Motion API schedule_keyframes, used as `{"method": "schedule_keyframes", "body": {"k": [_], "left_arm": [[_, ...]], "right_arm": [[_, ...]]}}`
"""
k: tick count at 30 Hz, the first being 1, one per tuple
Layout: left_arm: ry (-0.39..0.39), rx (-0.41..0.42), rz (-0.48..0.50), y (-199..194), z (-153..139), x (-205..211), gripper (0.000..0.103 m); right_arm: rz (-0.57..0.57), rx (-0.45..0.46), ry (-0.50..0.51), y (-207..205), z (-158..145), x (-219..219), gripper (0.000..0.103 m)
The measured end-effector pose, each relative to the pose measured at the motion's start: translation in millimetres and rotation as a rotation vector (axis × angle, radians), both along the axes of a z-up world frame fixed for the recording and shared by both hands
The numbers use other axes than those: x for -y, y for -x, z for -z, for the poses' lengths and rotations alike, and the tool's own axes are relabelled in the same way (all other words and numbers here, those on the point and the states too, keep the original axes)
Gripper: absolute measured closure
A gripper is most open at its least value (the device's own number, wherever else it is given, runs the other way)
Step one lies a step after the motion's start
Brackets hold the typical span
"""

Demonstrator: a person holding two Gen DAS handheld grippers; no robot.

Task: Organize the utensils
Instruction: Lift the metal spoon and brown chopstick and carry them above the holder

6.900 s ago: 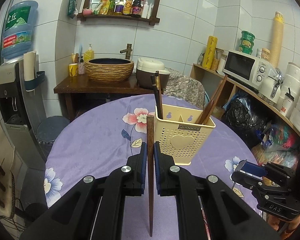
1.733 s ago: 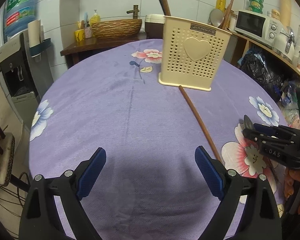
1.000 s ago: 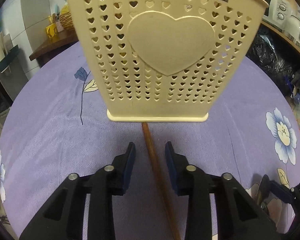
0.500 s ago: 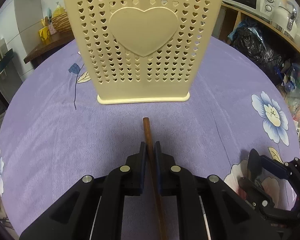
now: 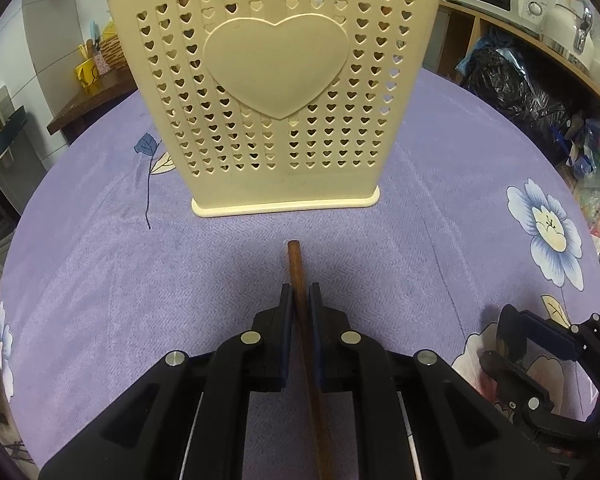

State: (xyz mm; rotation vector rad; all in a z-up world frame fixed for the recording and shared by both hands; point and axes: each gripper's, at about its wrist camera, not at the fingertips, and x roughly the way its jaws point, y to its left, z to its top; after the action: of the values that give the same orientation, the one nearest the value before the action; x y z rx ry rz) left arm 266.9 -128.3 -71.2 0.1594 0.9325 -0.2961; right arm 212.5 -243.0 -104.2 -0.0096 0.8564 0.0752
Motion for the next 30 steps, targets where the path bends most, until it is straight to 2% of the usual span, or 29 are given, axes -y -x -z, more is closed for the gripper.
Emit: {"method": "schedule_keyframes", "body": {"k": [5, 10, 20, 23, 30], "left_arm": [[0.041, 0.024, -0.008, 4, -9, -11, 0.094], [0.118, 0.098, 0.002, 21, -43, -27, 0.095], [0.253, 0.303, -0.001, 62, -130, -70, 0.095], [0.276, 0.355, -0.002, 72, -147, -75, 0.095], [0.293, 0.399, -0.009, 78, -158, -76, 0.095]], "right_arm": [[-0.003, 0.013, -0.019, 2, -3, 4, 0.065], [-0.017, 0.046, -0.114, 8, -18, 13, 0.065], [-0.080, 0.188, -0.201, 36, -84, 17, 0.065], [-0.098, 0.212, -0.219, 42, -100, 17, 0.065], [-0.118, 0.255, -0.216, 46, -118, 12, 0.065]]}}
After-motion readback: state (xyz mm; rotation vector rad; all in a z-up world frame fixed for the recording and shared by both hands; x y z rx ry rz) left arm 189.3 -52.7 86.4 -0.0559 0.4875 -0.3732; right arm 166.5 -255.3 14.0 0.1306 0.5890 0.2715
